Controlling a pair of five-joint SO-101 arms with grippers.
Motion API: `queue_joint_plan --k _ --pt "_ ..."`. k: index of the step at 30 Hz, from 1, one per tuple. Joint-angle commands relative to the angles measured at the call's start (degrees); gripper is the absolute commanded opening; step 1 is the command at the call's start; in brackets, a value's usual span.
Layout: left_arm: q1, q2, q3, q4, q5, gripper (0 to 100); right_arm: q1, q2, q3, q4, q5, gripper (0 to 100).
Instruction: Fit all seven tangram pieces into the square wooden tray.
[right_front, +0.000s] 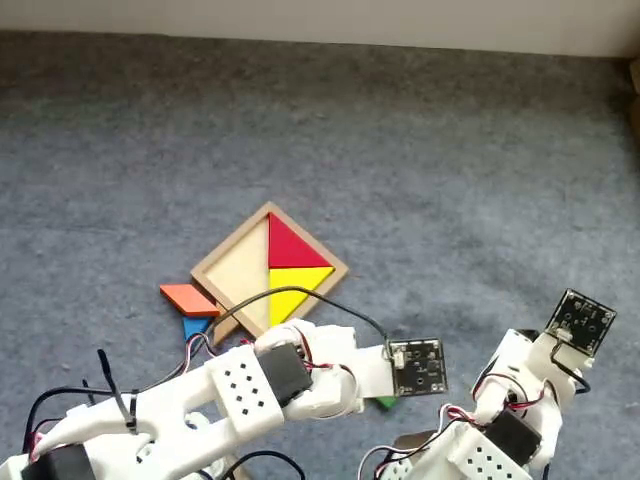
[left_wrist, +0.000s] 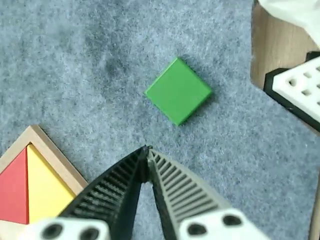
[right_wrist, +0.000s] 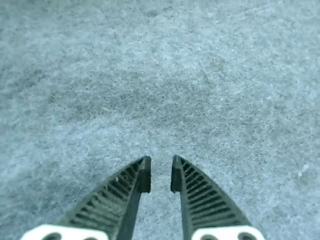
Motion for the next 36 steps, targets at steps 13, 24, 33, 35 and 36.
queue_joint_plan --k 13,24,33,35,36 --pt "-0.8 -1.4 1.6 -8.4 7.6 30 -0.9 24.0 -52.8 6.4 -0.4 9.1" --pt "-0.8 5.4 0.9 -14.4 14.2 31 -0.9 39.7 -76.5 12.0 -0.8 9.1" --pt "-1.2 26.3 -11.6 -15.2 18.0 31 -1.0 39.8 -76.7 12.0 -0.8 9.1" --pt "-1.2 28.7 -14.0 -14.0 18.4 31 -1.1 39.8 -76.7 12.0 -0.7 9.1" --pt "-1.2 30.0 -15.3 -12.9 18.4 31 -1.0 39.8 -76.7 12.0 -0.6 9.1"
